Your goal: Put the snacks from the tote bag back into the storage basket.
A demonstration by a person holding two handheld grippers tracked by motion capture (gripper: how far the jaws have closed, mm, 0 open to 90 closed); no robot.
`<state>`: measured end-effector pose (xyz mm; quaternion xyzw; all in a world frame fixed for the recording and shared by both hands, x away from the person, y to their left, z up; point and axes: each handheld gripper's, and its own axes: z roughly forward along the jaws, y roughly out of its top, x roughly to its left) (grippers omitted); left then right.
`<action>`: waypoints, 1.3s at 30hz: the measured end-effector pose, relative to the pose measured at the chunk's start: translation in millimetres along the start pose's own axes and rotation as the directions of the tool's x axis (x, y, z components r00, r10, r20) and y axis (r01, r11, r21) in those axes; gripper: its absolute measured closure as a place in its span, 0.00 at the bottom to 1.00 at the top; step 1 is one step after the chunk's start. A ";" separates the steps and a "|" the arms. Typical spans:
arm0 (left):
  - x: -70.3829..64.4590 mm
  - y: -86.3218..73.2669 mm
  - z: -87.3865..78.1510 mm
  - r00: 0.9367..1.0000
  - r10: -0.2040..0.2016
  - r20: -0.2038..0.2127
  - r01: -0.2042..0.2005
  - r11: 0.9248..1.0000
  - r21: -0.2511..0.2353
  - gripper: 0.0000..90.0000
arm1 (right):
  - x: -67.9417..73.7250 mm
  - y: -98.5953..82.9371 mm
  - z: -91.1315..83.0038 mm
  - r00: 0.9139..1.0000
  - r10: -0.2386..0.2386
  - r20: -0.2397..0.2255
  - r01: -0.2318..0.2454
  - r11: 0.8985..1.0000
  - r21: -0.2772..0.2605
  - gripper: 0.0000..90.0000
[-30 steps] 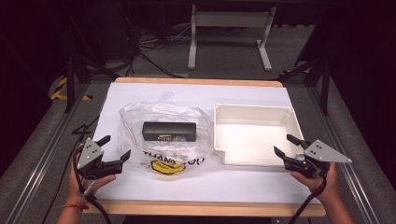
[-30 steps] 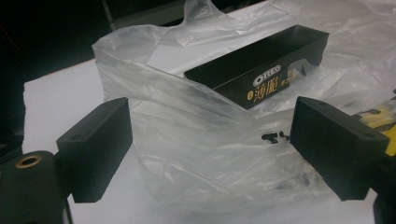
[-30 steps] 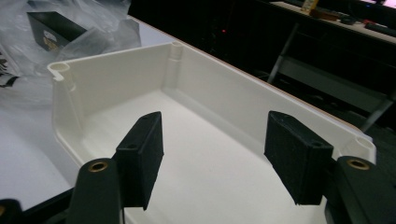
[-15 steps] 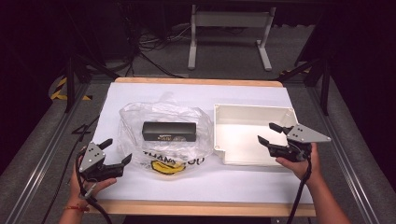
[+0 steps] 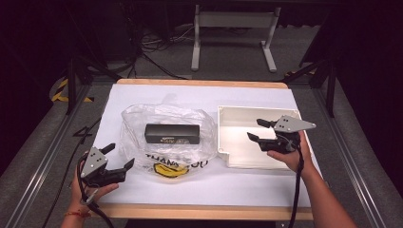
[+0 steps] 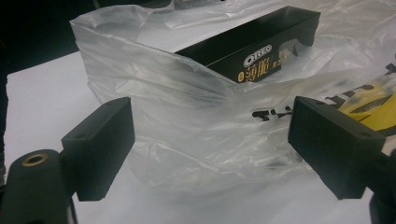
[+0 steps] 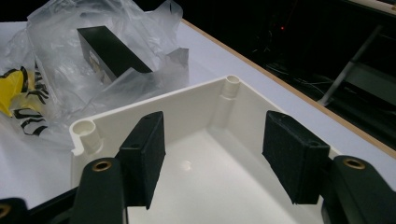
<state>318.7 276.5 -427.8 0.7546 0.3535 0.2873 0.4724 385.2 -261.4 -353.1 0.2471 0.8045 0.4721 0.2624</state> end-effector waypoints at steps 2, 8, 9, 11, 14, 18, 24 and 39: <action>0.8 -0.7 -0.5 1.000 -0.007 -0.005 0.007 1.000 -0.003 0.17 | -0.3 4.1 3.4 1.000 -0.010 -0.001 0.010 1.000 0.010 0.45; 3.0 -2.5 0.0 1.000 -0.012 -0.008 0.013 1.000 0.003 0.15 | -3.8 15.0 11.9 1.000 -0.017 -0.023 0.018 1.000 0.007 0.45; 3.0 -2.6 0.1 1.000 -0.011 -0.007 0.011 1.000 0.003 0.15 | -4.1 18.1 14.6 0.999 -0.020 -0.029 0.020 1.000 0.008 0.45; 2.8 -2.7 0.5 1.000 -0.012 -0.005 0.012 1.000 0.004 0.15 | -4.2 19.6 15.9 0.999 -0.020 -0.033 0.021 1.000 0.009 0.45; 1.9 -3.2 1.1 1.000 -0.005 -0.001 0.005 1.000 0.010 0.15 | -3.6 27.2 24.3 0.998 -0.031 -0.057 0.032 0.999 0.017 0.46; 1.3 -3.6 0.9 1.000 -0.005 0.000 0.005 1.000 0.010 0.15 | -2.4 34.6 32.9 0.996 -0.041 -0.083 0.042 0.999 0.018 0.48; 1.8 -4.0 -0.5 1.000 -0.007 -0.001 0.007 1.000 0.005 0.15 | -0.5 46.3 43.7 0.991 -0.064 -0.117 0.070 0.997 0.042 0.48; 0.2 -4.5 3.5 1.000 0.006 0.004 -0.006 1.000 0.018 0.15 | 7.6 68.7 80.1 0.967 -0.136 -0.217 0.160 0.982 0.097 0.50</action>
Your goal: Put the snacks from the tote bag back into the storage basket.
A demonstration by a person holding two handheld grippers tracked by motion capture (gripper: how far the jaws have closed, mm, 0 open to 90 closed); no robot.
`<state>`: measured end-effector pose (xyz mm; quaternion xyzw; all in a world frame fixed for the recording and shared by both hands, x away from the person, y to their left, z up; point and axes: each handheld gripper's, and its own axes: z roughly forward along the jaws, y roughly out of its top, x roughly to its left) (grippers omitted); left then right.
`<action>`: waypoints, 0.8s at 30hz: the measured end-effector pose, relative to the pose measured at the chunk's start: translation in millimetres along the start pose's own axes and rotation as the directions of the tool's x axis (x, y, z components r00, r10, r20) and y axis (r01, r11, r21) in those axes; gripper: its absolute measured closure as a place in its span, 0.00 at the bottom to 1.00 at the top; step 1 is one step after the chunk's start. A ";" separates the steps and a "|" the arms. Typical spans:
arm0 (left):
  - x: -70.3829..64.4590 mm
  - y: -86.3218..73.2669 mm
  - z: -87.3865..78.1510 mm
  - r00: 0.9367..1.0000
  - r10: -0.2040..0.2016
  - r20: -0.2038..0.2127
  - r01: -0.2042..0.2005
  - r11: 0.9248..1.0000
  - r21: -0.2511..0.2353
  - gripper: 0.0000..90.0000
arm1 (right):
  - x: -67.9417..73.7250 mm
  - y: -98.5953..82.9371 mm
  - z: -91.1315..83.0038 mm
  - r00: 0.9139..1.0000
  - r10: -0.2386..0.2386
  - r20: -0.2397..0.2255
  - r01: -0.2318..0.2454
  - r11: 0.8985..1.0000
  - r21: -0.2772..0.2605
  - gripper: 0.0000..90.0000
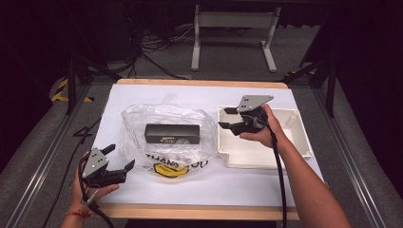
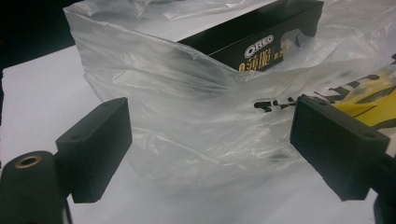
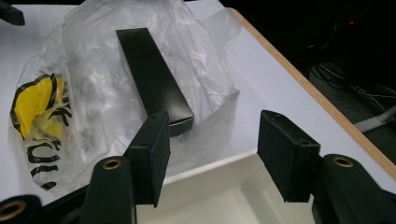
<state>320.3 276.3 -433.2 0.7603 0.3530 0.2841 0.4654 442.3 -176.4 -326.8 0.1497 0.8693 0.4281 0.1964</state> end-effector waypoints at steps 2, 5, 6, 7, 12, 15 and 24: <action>0.7 -0.9 -0.3 1.000 -0.012 0.002 0.012 1.000 0.003 0.15 | 1.2 4.3 7.5 1.000 -0.016 -0.014 0.016 1.000 0.015 0.50; 1.3 -1.3 -0.9 1.000 -0.013 -0.002 0.013 1.000 0.001 0.15 | 3.0 9.6 17.0 0.998 -0.039 -0.044 0.040 0.999 0.018 0.50; 1.4 -1.1 -1.6 1.000 -0.014 -0.001 0.014 1.000 -0.003 0.15 | 3.8 11.0 19.9 0.998 -0.042 -0.053 0.043 0.999 0.022 0.50; 1.8 -0.9 -2.1 1.000 -0.013 -0.001 0.013 1.000 -0.006 0.15 | 4.3 12.3 22.7 0.997 -0.048 -0.063 0.050 0.998 0.030 0.50; 3.3 0.5 -2.5 1.000 -0.028 -0.005 0.028 1.000 -0.014 0.15 | 5.1 16.5 35.1 0.994 -0.057 -0.090 0.062 0.997 0.049 0.49; 1.8 0.0 -1.7 1.000 -0.023 -0.006 0.023 1.000 -0.007 0.15 | 5.0 18.8 43.7 0.992 -0.055 -0.112 0.062 0.997 0.055 0.48; 0.2 -2.0 -3.7 1.000 -0.022 -0.019 0.022 1.000 0.006 0.15 | 8.2 27.4 66.8 0.978 -0.094 -0.184 0.116 0.987 0.112 0.48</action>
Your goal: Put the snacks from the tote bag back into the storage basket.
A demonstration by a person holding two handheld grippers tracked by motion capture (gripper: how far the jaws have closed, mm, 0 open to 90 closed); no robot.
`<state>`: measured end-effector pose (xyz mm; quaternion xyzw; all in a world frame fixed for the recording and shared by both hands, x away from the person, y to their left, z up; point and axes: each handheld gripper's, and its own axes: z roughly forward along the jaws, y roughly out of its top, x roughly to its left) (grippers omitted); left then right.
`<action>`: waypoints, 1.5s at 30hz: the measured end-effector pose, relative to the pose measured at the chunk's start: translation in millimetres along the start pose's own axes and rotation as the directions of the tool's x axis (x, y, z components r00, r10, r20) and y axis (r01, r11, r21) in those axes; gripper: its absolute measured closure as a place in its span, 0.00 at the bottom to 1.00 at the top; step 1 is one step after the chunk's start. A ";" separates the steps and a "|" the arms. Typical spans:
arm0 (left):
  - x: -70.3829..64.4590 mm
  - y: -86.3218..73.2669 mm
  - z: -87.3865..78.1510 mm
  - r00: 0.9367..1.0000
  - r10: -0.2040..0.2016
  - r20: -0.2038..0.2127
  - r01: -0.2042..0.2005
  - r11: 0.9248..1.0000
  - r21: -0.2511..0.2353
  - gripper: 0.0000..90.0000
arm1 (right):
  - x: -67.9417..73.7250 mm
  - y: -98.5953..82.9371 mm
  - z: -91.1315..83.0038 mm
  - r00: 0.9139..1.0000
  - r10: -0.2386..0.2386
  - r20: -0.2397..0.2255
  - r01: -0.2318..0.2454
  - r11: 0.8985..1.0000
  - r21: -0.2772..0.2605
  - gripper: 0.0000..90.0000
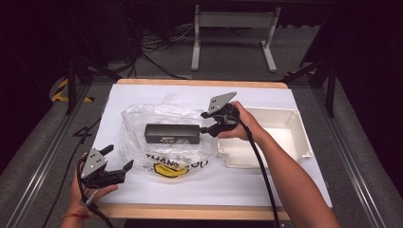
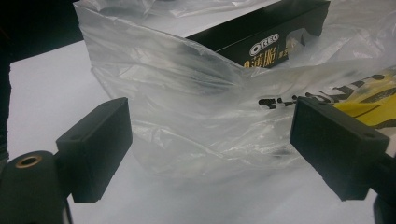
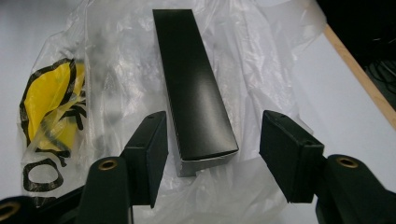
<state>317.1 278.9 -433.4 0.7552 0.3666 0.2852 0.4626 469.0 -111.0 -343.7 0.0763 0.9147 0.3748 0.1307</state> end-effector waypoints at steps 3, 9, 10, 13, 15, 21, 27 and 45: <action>-0.6 -0.9 -1.0 1.000 -0.004 -0.003 0.004 1.000 0.003 0.15 | -2.0 3.2 7.5 1.000 -0.018 -0.015 0.018 1.000 0.020 0.47; -3.0 -3.1 -3.0 1.000 0.000 -0.008 0.000 1.000 0.014 0.15 | -4.3 5.9 19.6 0.998 -0.042 -0.039 0.044 0.997 0.066 0.47; -2.9 -3.8 -4.2 1.000 0.006 -0.006 -0.006 1.000 0.018 0.15 | -4.5 6.3 21.1 0.998 -0.045 -0.043 0.048 0.996 0.075 0.47; -3.2 -4.9 -5.6 1.000 -0.001 -0.011 0.001 1.000 0.019 0.15 | -4.8 7.0 24.0 0.998 -0.047 -0.050 0.052 0.994 0.091 0.47; -3.3 -6.3 -7.6 1.000 -0.001 -0.013 0.001 1.000 0.019 0.15 | -5.2 6.9 27.9 0.997 -0.057 -0.054 0.062 0.992 0.107 0.47; -3.7 -7.0 -9.5 1.000 0.000 -0.010 0.000 1.000 0.018 0.15 | -5.4 6.7 38.1 0.996 -0.056 -0.072 0.066 0.988 0.139 0.47; -4.6 -6.6 -8.4 1.000 0.008 -0.003 -0.008 1.000 0.021 0.15 | -1.7 6.9 47.8 0.992 -0.074 -0.102 0.094 0.975 0.200 0.47; -6.2 -7.7 -6.9 1.000 0.009 0.018 -0.009 1.000 0.027 0.15 | -3.0 15.8 62.3 0.990 -0.117 -0.073 0.133 0.950 0.282 0.44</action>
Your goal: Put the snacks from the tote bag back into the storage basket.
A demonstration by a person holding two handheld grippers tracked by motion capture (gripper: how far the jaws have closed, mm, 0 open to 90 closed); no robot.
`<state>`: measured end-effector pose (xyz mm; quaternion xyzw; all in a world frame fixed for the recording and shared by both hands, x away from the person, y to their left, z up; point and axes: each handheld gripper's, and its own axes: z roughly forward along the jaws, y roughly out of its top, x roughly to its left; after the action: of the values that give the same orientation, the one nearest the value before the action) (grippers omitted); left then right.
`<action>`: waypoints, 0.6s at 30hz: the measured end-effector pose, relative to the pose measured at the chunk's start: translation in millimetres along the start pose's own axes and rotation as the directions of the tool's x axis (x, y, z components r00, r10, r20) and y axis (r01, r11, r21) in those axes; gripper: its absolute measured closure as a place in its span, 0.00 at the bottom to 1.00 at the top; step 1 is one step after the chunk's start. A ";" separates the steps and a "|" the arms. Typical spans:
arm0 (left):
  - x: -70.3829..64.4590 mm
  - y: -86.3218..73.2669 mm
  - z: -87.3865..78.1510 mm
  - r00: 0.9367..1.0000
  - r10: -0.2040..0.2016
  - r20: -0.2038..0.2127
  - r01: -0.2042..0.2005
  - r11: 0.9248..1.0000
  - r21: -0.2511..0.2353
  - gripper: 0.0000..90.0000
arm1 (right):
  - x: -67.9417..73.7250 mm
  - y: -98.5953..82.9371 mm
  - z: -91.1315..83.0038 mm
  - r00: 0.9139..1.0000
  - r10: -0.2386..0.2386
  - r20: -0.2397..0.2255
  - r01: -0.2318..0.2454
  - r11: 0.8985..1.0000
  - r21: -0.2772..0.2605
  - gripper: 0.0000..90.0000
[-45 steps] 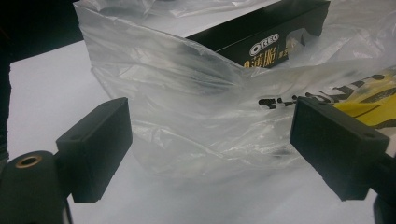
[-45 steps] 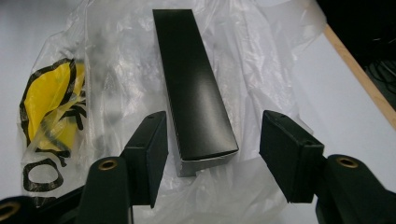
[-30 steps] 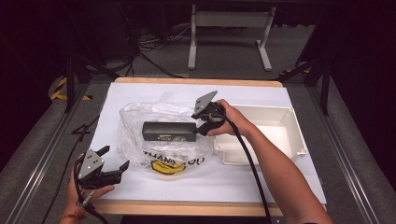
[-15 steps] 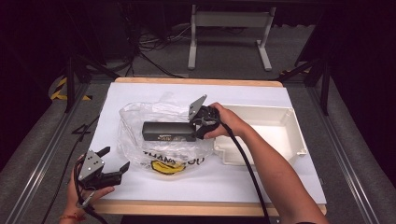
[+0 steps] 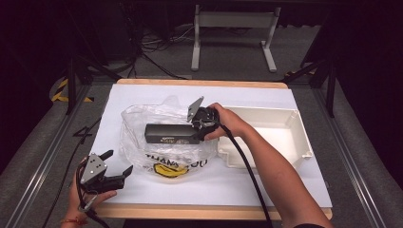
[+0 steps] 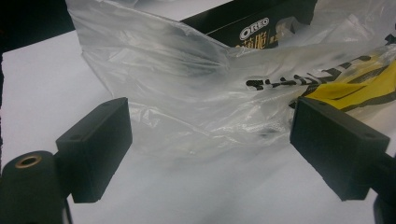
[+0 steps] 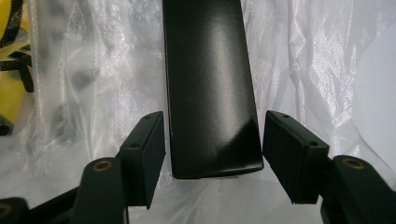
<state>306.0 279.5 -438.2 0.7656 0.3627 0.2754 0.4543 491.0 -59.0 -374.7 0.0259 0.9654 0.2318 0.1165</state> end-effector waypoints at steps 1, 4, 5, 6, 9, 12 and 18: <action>0.2 -0.2 0.0 1.000 -0.001 0.001 0.001 1.000 -0.002 0.15 | -0.3 0.7 1.8 1.000 -0.004 0.003 0.004 1.000 0.006 0.44; 0.5 -0.7 0.1 1.000 -0.001 0.002 0.001 1.000 0.000 0.15 | -0.1 2.1 6.0 1.000 0.004 -0.002 -0.004 1.000 0.019 0.43; 0.6 -0.8 0.3 1.000 -0.001 0.004 0.001 1.000 0.000 0.15 | -0.3 2.6 7.0 1.000 -0.001 -0.004 0.001 1.000 0.023 0.43; 0.6 -0.8 0.3 1.000 -0.001 0.004 0.001 1.000 0.000 0.15 | -0.3 2.6 7.0 1.000 -0.001 -0.004 0.001 1.000 0.023 0.43; 0.6 -1.1 0.6 1.000 0.000 0.006 0.000 1.000 0.001 0.15 | 1.2 4.3 10.4 1.000 -0.009 -0.015 0.009 0.999 0.032 0.45; 0.6 -1.3 0.7 1.000 -0.001 0.005 0.001 1.000 0.002 0.15 | 2.1 4.5 10.4 1.000 -0.013 -0.021 0.014 0.999 0.039 0.46; -0.4 -0.8 1.7 1.000 0.005 0.011 -0.005 1.000 0.008 0.15 | 5.0 7.2 9.1 0.999 -0.031 -0.019 0.032 0.998 0.057 0.45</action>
<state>306.9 278.6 -439.7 0.7700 0.3594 0.2709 0.4523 488.3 -48.1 -380.5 0.0119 0.9730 0.2022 0.1106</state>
